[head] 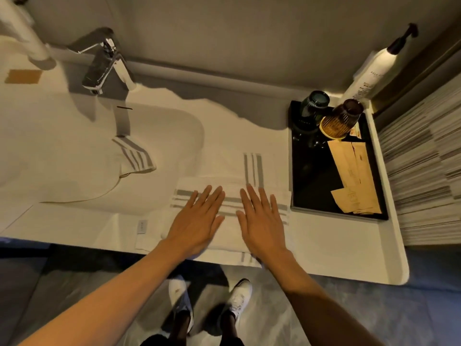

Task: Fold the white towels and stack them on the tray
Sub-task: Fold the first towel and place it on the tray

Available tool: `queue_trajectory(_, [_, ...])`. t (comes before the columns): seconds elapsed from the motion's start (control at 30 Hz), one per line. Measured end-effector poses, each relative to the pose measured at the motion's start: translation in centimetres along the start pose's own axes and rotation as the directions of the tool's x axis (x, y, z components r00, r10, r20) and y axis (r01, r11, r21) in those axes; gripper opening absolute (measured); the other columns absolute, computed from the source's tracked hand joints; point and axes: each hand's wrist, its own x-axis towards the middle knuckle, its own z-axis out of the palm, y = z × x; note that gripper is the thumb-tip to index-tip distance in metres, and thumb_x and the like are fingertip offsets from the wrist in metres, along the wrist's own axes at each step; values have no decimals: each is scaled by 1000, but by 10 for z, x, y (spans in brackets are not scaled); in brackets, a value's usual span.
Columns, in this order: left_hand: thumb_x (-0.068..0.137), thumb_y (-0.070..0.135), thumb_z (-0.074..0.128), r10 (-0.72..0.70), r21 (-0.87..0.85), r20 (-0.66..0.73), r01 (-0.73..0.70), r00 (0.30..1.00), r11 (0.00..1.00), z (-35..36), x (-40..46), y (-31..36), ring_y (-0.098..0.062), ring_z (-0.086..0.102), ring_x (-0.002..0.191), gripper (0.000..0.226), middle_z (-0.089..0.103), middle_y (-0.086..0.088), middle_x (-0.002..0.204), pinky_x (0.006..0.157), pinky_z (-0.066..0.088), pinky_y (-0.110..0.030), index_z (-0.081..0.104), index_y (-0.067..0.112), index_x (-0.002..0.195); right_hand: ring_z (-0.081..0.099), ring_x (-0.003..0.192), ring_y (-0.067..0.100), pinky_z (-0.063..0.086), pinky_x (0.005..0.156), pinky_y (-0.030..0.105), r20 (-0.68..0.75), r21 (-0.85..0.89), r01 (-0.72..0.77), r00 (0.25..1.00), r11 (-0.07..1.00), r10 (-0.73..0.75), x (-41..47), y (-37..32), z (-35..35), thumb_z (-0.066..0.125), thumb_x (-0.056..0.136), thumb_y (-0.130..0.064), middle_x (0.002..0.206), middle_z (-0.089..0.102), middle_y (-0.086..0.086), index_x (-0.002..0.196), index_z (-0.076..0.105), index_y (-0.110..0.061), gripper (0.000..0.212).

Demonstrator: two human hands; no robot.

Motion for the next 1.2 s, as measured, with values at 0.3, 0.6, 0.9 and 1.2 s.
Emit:
queue_trajectory(0.3, [103, 53, 13, -93, 55, 68, 89, 993, 994, -3, -19, -18, -16, -4, 154, 66, -3, 1, 166, 124, 2, -45, 2, 20, 159, -6, 152, 17, 2, 124, 48, 81, -27, 10, 997, 1000, -7, -8, 16, 4, 16, 103, -55, 166, -1, -3, 158, 5, -23, 64])
queue_trajectory(0.6, [94, 52, 53, -588, -305, 103, 588, 802, 749, -63, -67, -34, -27, 62, 86, 39, 61, -5, 98, 74, 51, -39, 56, 13, 102, 62, 100, 33, 46, 78, 36, 246, 359, -695, 715, 624, 655, -67, 54, -58, 46, 94, -54, 113, 64, 12, 115, 57, -9, 51])
queue_trajectory(0.9, [83, 21, 65, -631, -410, 433, 764, 644, 498, -79, -37, -34, -28, 69, 64, 16, 71, -12, 78, 66, 58, -37, 58, 8, 79, 54, 88, 27, 40, 76, 35, 460, 518, -749, 652, 414, 603, -34, 46, -57, 58, 93, -21, 98, 54, 9, 91, 51, -9, 14])
queue_trajectory(1.2, [84, 10, 67, -567, -702, 564, 710, 600, 54, -85, -53, -31, -31, 63, 54, 24, 59, -16, 73, 49, 50, -34, 45, 9, 92, 53, 84, 35, 50, 61, 40, 724, 615, -767, 457, -184, 516, -36, 46, -70, 65, 82, -4, 83, 55, 21, 80, 55, 0, 11])
